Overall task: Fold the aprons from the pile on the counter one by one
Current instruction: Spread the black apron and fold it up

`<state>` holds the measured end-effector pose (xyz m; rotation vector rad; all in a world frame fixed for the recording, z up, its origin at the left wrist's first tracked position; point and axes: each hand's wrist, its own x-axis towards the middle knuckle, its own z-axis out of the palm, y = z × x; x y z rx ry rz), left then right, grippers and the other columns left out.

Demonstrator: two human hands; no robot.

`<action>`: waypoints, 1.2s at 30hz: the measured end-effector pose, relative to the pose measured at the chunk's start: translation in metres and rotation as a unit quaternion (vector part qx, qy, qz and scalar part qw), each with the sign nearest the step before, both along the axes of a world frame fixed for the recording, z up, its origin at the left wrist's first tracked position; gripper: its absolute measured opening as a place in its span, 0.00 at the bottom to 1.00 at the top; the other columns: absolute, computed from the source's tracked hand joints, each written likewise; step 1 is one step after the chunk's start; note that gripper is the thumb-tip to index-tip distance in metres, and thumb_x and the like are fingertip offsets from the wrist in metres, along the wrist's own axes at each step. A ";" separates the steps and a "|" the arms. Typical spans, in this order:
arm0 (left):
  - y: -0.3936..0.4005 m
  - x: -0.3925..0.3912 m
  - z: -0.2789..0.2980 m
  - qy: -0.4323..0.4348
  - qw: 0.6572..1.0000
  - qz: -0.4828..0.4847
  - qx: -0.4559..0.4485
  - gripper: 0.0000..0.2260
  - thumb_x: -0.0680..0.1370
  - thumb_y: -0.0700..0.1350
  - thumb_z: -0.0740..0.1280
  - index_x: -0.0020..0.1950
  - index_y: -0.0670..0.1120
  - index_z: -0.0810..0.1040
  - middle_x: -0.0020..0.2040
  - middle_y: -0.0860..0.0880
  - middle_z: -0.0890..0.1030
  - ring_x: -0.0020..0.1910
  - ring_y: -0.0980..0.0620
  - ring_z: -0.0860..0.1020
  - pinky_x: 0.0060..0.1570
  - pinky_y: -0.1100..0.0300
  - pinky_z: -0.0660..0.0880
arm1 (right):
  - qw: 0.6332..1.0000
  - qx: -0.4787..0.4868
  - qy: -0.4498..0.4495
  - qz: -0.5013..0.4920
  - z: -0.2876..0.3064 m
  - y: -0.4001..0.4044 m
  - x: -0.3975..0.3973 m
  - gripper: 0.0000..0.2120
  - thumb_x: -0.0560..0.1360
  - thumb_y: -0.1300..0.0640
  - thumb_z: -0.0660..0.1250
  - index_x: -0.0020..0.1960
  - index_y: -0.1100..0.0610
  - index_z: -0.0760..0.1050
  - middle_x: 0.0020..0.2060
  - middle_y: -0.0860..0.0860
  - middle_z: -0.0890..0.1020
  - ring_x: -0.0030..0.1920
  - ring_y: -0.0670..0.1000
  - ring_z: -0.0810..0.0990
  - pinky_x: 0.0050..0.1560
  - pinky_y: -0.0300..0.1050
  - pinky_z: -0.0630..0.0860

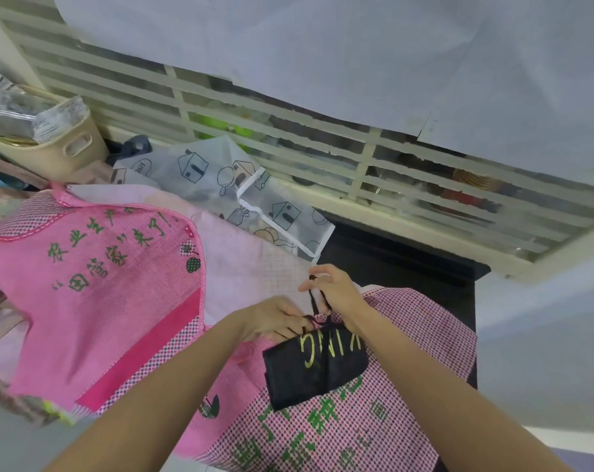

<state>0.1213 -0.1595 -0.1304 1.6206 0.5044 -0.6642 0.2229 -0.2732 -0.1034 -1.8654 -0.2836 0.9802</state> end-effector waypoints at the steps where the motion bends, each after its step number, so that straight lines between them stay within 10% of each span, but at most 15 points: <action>1: 0.000 0.000 -0.002 0.002 1.000 0.026 -0.004 0.08 0.79 0.43 0.65 0.53 0.43 0.82 0.47 0.45 0.83 0.43 0.54 0.80 0.46 0.64 0.77 | 1.000 -0.012 -0.012 0.012 0.001 0.000 0.003 0.10 0.78 0.67 0.57 0.55 0.57 0.71 0.43 0.51 0.82 0.20 0.44 0.69 0.24 0.36 0.68; 6: -0.007 -0.004 -0.006 -0.019 0.983 0.167 -0.072 0.08 0.79 0.42 0.64 0.47 0.44 0.82 0.46 0.45 0.84 0.47 0.50 0.83 0.53 0.58 0.78 | 0.994 -0.055 -0.093 -0.019 0.000 -0.005 0.012 0.11 0.79 0.66 0.58 0.54 0.60 0.78 0.38 0.53 0.82 0.22 0.47 0.70 0.23 0.34 0.67; 11: -0.012 0.001 -0.003 -0.068 0.946 0.310 -0.062 0.11 0.76 0.43 0.67 0.51 0.36 0.81 0.40 0.44 0.78 0.36 0.53 0.75 0.35 0.70 0.73 | 0.989 -0.100 -0.100 -0.049 -0.005 -0.010 0.004 0.10 0.78 0.65 0.60 0.52 0.61 0.79 0.35 0.52 0.79 0.25 0.45 0.68 0.23 0.33 0.65; 18: -0.009 0.004 -0.001 -0.202 0.943 0.248 0.092 0.10 0.77 0.42 0.67 0.36 0.50 0.81 0.31 0.54 0.77 0.33 0.59 0.72 0.35 0.72 0.69 | 0.990 -0.064 0.007 0.124 0.000 -0.011 -0.015 0.06 0.76 0.66 0.65 0.51 0.61 0.78 0.23 0.49 0.75 0.20 0.41 0.69 0.31 0.34 0.72; 21: -0.010 0.003 0.001 -0.188 0.940 0.282 0.044 0.09 0.79 0.46 0.64 0.41 0.52 0.81 0.39 0.53 0.81 0.42 0.55 0.77 0.43 0.70 0.72 | 0.990 -0.049 0.040 0.128 -0.001 -0.015 -0.009 0.09 0.75 0.65 0.66 0.37 0.61 0.78 0.22 0.49 0.76 0.22 0.42 0.70 0.34 0.37 0.71; 26: -0.020 0.006 -0.001 -0.068 0.987 0.146 0.028 0.33 0.82 0.58 0.42 0.33 0.42 0.77 0.31 0.50 0.79 0.39 0.56 0.77 0.56 0.64 0.67 | 0.962 -0.037 0.096 0.253 0.014 -0.011 -0.002 0.07 0.77 0.65 0.63 0.42 0.65 0.77 0.32 0.52 0.80 0.30 0.42 0.77 0.35 0.32 0.74; 31: -0.021 0.011 -0.007 -0.066 0.987 0.135 -0.050 0.35 0.82 0.58 0.40 0.34 0.45 0.80 0.36 0.48 0.81 0.43 0.55 0.77 0.64 0.59 0.64 | 0.898 -0.148 -0.062 0.409 0.029 0.005 0.007 0.10 0.78 0.61 0.62 0.38 0.58 0.75 0.31 0.50 0.80 0.32 0.44 0.77 0.39 0.30 0.72; 36: -0.016 0.013 -0.015 -0.096 0.978 0.142 -0.117 0.33 0.82 0.58 0.39 0.38 0.44 0.79 0.31 0.46 0.78 0.34 0.54 0.76 0.52 0.63 0.70 | 0.939 -0.103 -0.031 0.326 0.025 -0.001 0.012 0.09 0.77 0.64 0.60 0.52 0.64 0.78 0.35 0.55 0.82 0.35 0.48 0.79 0.47 0.43 0.76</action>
